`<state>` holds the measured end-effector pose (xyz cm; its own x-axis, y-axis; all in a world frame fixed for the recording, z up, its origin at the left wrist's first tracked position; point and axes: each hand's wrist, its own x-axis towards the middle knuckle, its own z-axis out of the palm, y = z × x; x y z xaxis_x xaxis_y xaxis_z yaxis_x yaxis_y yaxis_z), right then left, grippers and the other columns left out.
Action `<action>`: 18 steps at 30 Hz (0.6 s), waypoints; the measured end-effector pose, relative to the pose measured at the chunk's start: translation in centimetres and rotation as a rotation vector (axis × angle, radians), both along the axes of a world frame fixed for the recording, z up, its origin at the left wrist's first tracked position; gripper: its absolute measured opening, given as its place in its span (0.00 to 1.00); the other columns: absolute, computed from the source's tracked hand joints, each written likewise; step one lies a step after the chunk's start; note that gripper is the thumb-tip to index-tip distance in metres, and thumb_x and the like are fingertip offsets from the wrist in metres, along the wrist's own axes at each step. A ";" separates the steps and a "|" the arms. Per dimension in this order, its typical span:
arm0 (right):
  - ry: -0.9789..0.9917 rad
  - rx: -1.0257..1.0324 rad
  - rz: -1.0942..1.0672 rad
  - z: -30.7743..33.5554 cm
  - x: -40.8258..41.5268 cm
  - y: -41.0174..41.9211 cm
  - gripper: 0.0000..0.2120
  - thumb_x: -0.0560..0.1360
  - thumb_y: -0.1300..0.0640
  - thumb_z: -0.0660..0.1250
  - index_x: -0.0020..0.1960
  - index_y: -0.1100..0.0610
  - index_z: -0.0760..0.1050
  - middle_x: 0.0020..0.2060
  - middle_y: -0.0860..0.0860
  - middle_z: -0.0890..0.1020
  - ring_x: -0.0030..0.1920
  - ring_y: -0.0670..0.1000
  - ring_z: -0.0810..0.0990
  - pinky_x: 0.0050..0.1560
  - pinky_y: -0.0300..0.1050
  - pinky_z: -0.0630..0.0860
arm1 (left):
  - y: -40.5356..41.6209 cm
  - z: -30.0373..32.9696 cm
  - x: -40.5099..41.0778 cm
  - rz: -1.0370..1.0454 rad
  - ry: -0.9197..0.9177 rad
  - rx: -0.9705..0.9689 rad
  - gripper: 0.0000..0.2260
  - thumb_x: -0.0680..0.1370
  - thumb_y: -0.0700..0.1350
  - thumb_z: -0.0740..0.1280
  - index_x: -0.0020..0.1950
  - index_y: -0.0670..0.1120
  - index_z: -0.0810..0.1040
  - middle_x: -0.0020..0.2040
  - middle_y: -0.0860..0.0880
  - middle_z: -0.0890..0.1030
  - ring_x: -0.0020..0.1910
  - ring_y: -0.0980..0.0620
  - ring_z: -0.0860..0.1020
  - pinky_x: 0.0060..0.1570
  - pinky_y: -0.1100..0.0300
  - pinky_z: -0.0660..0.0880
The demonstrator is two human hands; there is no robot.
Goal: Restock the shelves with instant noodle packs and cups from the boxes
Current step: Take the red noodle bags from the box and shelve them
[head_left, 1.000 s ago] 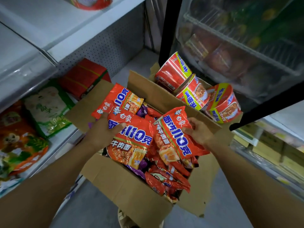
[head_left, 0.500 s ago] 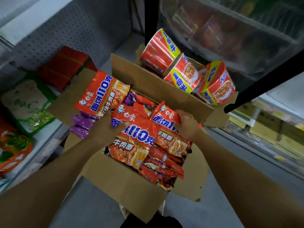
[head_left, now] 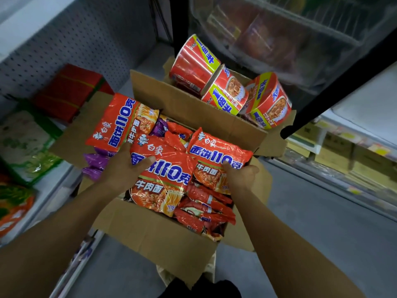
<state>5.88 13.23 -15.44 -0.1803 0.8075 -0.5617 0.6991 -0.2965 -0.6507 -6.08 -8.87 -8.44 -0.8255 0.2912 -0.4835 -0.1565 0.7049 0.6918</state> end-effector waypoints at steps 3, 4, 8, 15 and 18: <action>0.006 -0.078 -0.119 0.1 -1.4 0.3 0.36 0.69 0.50 0.76 0.64 0.63 0.58 0.60 0.62 0.76 0.59 0.62 0.77 0.61 0.60 0.73 | -0.8 0.0 -0.2 0.006 0.009 -0.004 0.28 0.76 0.53 0.68 0.72 0.47 0.62 0.57 0.49 0.76 0.52 0.47 0.78 0.52 0.49 0.77; -0.009 -0.101 -0.132 0.1 -1.8 0.4 0.37 0.69 0.50 0.76 0.65 0.64 0.57 0.61 0.62 0.75 0.60 0.61 0.77 0.61 0.58 0.73 | -1.0 0.0 -0.2 0.008 0.019 -0.008 0.29 0.75 0.53 0.68 0.72 0.47 0.62 0.58 0.48 0.76 0.53 0.47 0.78 0.53 0.48 0.77; -0.050 -0.146 -0.143 0.4 -3.1 -0.1 0.40 0.71 0.50 0.74 0.69 0.65 0.54 0.65 0.60 0.71 0.64 0.60 0.73 0.61 0.52 0.70 | -1.8 -0.3 -0.5 0.018 0.031 0.025 0.29 0.76 0.52 0.68 0.72 0.47 0.62 0.59 0.48 0.76 0.54 0.47 0.78 0.53 0.48 0.76; 0.023 -0.021 0.050 -0.4 -2.6 -2.0 0.31 0.73 0.47 0.71 0.69 0.60 0.66 0.63 0.57 0.76 0.60 0.58 0.78 0.58 0.51 0.74 | -2.8 -0.6 -0.8 0.009 0.045 0.053 0.28 0.76 0.52 0.68 0.72 0.48 0.62 0.58 0.50 0.76 0.52 0.49 0.78 0.50 0.52 0.76; 0.042 0.056 0.121 0.1 -2.4 -2.9 0.32 0.75 0.49 0.69 0.72 0.61 0.60 0.65 0.58 0.74 0.63 0.59 0.76 0.59 0.52 0.73 | -3.1 -0.3 -0.6 0.008 0.071 0.023 0.26 0.76 0.52 0.67 0.70 0.47 0.63 0.55 0.50 0.76 0.47 0.52 0.77 0.45 0.56 0.74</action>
<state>3.44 10.31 -15.31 -0.3007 0.8083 -0.5063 0.6992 -0.1742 -0.6934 -6.64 -11.97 -8.72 -0.8599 0.2945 -0.4169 -0.1121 0.6878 0.7172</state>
